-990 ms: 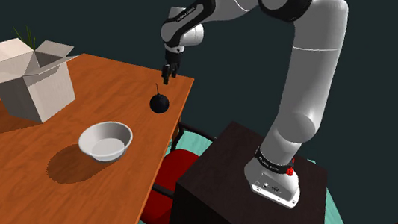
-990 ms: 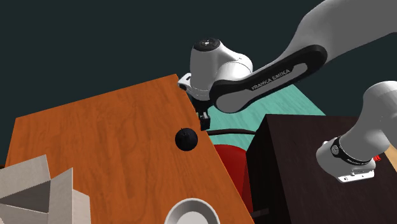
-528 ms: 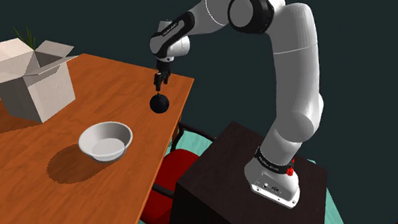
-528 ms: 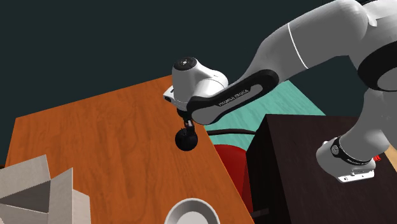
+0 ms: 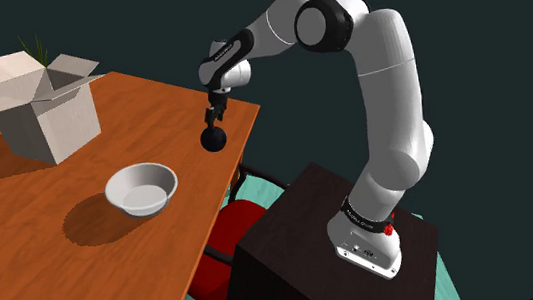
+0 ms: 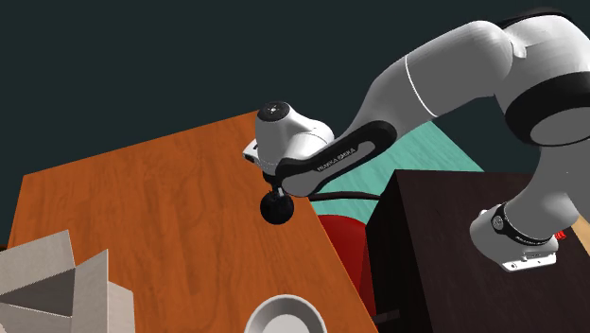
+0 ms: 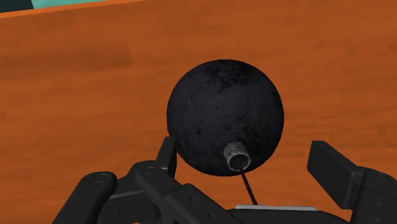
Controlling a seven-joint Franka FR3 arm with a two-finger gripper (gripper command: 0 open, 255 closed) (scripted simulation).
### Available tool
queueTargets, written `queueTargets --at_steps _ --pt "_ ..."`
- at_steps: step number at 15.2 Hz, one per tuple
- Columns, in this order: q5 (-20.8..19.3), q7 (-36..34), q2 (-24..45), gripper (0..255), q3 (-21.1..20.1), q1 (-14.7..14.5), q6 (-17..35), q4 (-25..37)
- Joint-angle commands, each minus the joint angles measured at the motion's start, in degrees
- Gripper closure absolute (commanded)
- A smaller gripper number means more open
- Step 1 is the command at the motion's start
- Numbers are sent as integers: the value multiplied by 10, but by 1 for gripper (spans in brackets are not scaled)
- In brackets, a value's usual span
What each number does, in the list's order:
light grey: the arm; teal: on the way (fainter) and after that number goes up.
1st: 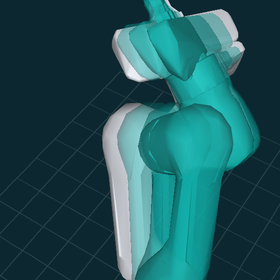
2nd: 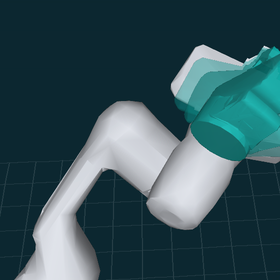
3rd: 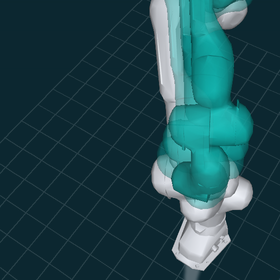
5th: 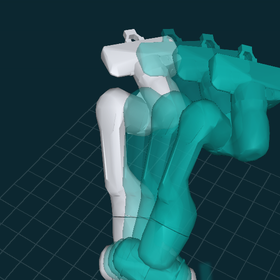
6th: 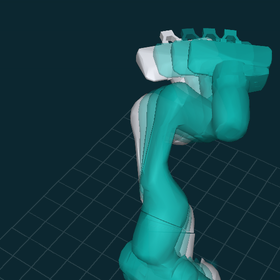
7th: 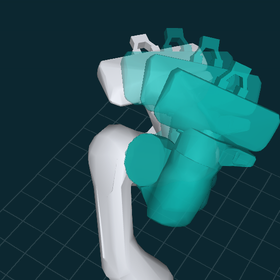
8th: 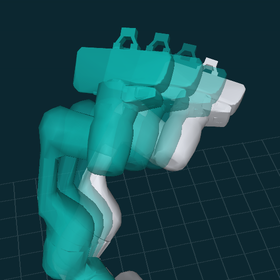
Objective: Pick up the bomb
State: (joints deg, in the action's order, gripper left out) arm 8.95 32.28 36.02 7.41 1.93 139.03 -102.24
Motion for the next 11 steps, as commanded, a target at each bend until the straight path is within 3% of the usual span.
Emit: queueTargets --at_steps 1,2,11 --pt "1 0 4 0 -1 0 3 1" --pt "1 0 4 255 -1 0 3 2" --pt "1 0 4 255 -1 0 3 1"
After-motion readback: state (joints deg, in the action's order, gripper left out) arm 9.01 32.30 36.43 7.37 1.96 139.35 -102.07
